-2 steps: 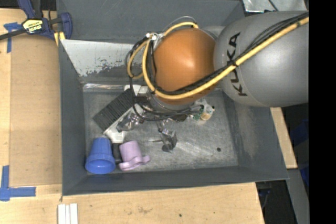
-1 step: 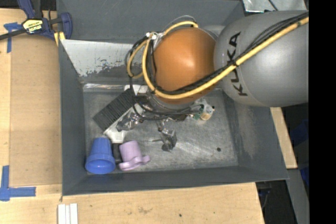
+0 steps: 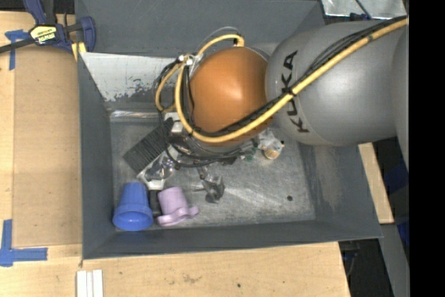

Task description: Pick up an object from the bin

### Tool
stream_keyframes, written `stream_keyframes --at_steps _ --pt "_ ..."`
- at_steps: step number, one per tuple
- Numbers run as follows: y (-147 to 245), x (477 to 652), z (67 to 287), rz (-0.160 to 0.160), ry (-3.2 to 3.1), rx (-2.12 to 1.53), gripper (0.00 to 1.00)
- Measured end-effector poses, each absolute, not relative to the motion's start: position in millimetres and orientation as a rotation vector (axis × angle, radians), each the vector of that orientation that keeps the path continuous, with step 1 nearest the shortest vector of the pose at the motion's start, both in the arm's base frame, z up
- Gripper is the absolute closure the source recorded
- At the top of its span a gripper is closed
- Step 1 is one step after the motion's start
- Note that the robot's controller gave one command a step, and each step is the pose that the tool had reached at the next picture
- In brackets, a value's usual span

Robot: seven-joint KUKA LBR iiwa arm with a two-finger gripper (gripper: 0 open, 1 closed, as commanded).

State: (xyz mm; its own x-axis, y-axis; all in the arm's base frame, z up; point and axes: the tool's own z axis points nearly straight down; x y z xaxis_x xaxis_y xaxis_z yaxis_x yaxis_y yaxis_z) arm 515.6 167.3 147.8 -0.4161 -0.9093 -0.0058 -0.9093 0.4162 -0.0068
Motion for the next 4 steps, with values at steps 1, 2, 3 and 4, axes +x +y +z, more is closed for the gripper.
stream_keyframes --at_steps 1,2,3,4 --pt "192.6 511.9 74.0 0.001 2.394 -2.004 1.0" --pt "192.6 511.9 74.1 0.001 2.395 -2.004 1.0" --pt "184.3 503.3 114.8 0.006 2.425 -2.003 1.0" --pt "183.0 502.0 131.3 0.004 2.425 -2.001 1.0"
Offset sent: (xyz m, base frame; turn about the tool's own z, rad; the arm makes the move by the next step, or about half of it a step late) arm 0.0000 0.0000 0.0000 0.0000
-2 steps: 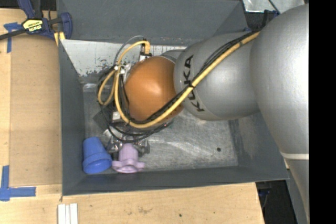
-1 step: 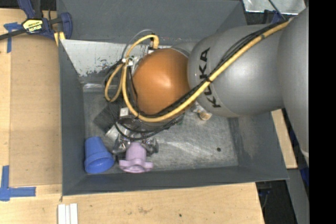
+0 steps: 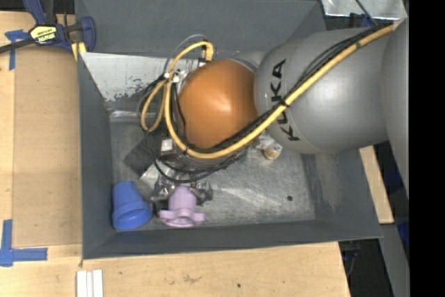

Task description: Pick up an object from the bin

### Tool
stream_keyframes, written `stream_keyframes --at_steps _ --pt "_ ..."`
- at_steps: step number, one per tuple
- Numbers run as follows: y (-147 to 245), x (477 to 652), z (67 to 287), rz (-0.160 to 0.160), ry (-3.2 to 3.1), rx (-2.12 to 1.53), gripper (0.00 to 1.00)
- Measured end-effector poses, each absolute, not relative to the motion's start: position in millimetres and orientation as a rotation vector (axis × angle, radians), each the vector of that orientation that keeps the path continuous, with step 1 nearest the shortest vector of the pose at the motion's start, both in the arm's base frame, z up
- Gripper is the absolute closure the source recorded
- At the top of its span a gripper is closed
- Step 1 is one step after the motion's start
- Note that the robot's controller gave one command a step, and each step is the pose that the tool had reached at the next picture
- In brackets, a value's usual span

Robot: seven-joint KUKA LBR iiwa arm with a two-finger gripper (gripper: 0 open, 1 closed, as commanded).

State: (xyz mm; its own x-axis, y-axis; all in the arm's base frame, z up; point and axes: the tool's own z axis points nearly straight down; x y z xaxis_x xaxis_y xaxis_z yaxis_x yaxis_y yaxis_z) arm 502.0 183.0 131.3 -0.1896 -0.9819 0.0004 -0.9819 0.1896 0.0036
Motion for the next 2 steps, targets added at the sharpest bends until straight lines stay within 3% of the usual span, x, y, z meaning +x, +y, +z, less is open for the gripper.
stream_keyframes --at_steps 1,2 --pt "197.0 512.7 162.7 0.004 -2.307 2.142 1.0" --pt "192.6 517.9 171.7 -0.004 -2.293 2.151 1.0"
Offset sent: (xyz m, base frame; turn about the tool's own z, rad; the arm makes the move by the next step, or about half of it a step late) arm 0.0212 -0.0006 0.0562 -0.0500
